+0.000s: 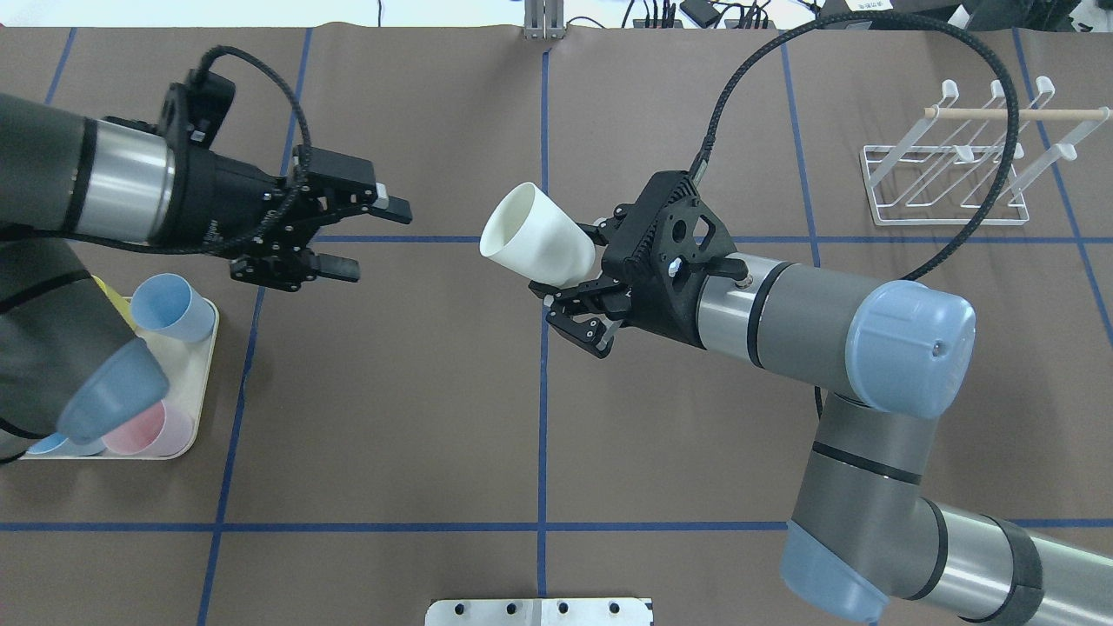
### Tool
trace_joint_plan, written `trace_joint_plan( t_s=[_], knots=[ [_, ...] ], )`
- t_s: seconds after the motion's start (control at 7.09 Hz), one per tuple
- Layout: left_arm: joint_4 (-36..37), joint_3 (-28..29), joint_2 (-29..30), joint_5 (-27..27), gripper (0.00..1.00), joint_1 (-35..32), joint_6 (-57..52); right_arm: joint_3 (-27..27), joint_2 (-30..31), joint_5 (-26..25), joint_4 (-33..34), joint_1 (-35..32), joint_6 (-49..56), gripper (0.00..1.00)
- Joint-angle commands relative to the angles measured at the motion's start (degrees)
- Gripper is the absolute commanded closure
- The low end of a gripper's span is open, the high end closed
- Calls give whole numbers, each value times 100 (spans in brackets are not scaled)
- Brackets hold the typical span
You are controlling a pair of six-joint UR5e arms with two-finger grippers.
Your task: Transfer IKEA cup to right arm and place on rack
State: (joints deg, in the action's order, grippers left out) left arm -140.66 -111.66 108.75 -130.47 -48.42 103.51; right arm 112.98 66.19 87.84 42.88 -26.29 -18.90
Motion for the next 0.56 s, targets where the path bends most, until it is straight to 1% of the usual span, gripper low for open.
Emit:
trace_joint_plan(
  t_s=[0.0,0.28,0.42],
  knots=[
    [-14,-154,-581,-427,0,-483,-969,31,104,442,263,-339,9,66],
    [4,-190,-1011,-348,0,-519,-2136,66,52,1573,1655,-1356,174,85],
    [21,-172,-1388,-330,0,-615,-3099,92,78,1683,2193,-1753,715,90]
  ],
)
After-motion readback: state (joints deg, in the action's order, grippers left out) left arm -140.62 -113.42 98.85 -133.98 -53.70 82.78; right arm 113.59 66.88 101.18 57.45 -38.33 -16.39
